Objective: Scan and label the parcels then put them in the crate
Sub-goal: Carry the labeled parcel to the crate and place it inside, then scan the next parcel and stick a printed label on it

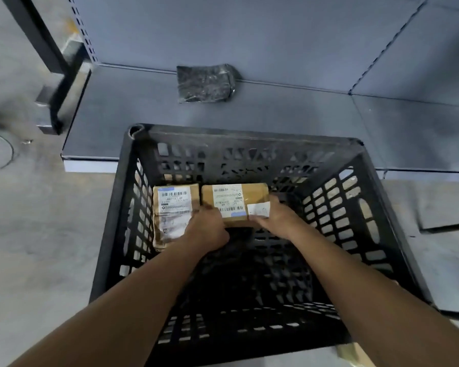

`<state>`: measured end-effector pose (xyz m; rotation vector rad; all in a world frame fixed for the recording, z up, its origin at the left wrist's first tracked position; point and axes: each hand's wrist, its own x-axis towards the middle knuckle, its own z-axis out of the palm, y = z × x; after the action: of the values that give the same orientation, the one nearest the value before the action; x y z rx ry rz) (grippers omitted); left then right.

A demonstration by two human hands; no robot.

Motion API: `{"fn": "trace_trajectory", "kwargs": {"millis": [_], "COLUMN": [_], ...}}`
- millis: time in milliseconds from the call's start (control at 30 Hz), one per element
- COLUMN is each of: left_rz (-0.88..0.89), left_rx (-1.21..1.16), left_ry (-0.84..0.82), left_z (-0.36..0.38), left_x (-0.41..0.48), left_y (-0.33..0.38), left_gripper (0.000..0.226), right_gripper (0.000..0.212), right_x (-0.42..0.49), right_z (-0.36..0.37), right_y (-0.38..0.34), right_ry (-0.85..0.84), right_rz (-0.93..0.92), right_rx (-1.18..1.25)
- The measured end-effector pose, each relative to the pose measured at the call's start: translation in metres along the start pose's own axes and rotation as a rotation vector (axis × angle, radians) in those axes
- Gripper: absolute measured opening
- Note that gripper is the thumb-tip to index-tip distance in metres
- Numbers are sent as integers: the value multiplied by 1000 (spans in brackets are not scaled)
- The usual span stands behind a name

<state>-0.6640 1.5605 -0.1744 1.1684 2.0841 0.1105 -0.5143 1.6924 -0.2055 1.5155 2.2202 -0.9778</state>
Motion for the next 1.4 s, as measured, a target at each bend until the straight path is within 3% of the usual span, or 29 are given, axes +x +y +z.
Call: {"fn": "trace_trajectory", "kwargs": {"millis": [167,333,467,567,700,833,1067,1233,1400], "left_rz": [81,134,157,101,-7,-59,-138,-237,-343], "left_rx": [179,328,260,302,283,227,152,138,155], "left_ry": [-7,-41,-31,-119,-142,-39,146,292,425], "left_z": [11,19,14,-9,-72,-174,-343,-411,-448], "left_x": [-5,1,-8,-45,-123,-219,-409,-558,-652], "left_y": [-2,-18,-17,-10,18,61,120,131,95], "left_gripper": [53,59,63,74,89,110,116,124,120], "right_gripper": [76,88,94,91,82,79,74,73,77], "right_x": [15,20,6,-31,-117,-222,-412,-524,-587], "right_z": [19,27,15,-17,-83,-163,-279,-310,-314], "right_y": [-7,1,-5,-20,-63,-127,-236,-310,-392], "right_ry": [11,-29,-88,-107,-107,-49,31,-34,-12], "right_rz": [74,67,53,10,-46,-118,-291,-412,-644], "right_rx": [42,48,3,-73,-114,-60,-52,-33,-139]}}
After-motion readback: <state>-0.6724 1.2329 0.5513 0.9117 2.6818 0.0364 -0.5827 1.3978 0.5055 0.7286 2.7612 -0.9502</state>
